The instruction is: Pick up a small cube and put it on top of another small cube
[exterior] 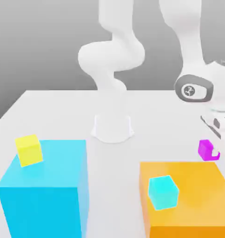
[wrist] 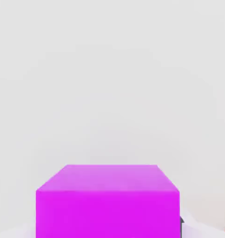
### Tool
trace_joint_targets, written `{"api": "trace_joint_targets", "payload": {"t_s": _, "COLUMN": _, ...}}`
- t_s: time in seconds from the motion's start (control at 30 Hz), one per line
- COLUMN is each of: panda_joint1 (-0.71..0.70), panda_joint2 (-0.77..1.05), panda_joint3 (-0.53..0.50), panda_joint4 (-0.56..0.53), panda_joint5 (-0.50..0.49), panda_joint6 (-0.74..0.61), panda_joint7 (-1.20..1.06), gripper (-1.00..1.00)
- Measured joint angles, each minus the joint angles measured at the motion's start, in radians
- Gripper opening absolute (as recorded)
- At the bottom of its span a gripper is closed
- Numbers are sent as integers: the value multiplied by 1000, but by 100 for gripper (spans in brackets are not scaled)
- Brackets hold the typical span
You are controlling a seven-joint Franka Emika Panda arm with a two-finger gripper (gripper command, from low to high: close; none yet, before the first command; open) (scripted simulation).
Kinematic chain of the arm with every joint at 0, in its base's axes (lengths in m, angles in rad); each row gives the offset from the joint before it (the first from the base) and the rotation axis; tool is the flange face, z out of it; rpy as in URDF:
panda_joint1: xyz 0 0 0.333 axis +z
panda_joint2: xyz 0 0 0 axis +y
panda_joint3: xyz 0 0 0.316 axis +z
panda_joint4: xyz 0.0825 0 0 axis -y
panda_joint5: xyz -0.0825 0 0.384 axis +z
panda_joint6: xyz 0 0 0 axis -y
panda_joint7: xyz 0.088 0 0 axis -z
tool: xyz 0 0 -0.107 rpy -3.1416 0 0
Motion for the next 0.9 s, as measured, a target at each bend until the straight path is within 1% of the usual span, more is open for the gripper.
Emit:
{"api": "trace_joint_targets", "payload": {"t_s": 0.07, "panda_joint1": -7, "panda_joint2": -21, "panda_joint3": 16, "panda_joint4": 4, "panda_joint5": 44, "panda_joint6": -17, "panda_joint7": -36, "gripper": -100}}
{"api": "trace_joint_targets", "payload": {"t_s": 0.13, "panda_joint1": -19, "panda_joint2": -13, "panda_joint3": 21, "panda_joint4": 54, "panda_joint5": 77, "panda_joint6": -23, "panda_joint7": -64, "gripper": -100}}
{"api": "trace_joint_targets", "payload": {"t_s": 0.3, "panda_joint1": -81, "panda_joint2": 14, "panda_joint3": -122, "panda_joint4": 209, "panda_joint5": 1, "panda_joint6": -125, "panda_joint7": 106, "gripper": -100}}
{"api": "trace_joint_targets", "payload": {"t_s": 0.4, "panda_joint1": -135, "panda_joint2": 7, "panda_joint3": -201, "panda_joint4": 261, "panda_joint5": -44, "panda_joint6": -202, "panda_joint7": 225, "gripper": -100}}
{"api": "trace_joint_targets", "payload": {"t_s": 0.5, "panda_joint1": -207, "panda_joint2": -11, "panda_joint3": -264, "panda_joint4": 300, "panda_joint5": -68, "panda_joint6": -280, "panda_joint7": 332, "gripper": -100}}
{"api": "trace_joint_targets", "payload": {"t_s": 0.7, "panda_joint1": -366, "panda_joint2": -68, "panda_joint3": -351, "panda_joint4": 372, "panda_joint5": -66, "panda_joint6": -432, "panda_joint7": 511, "gripper": -100}}
{"api": "trace_joint_targets", "payload": {"t_s": 0.9, "panda_joint1": -516, "panda_joint2": -143, "panda_joint3": -430, "panda_joint4": 441, "panda_joint5": -15, "panda_joint6": -576, "panda_joint7": 657, "gripper": -100}}
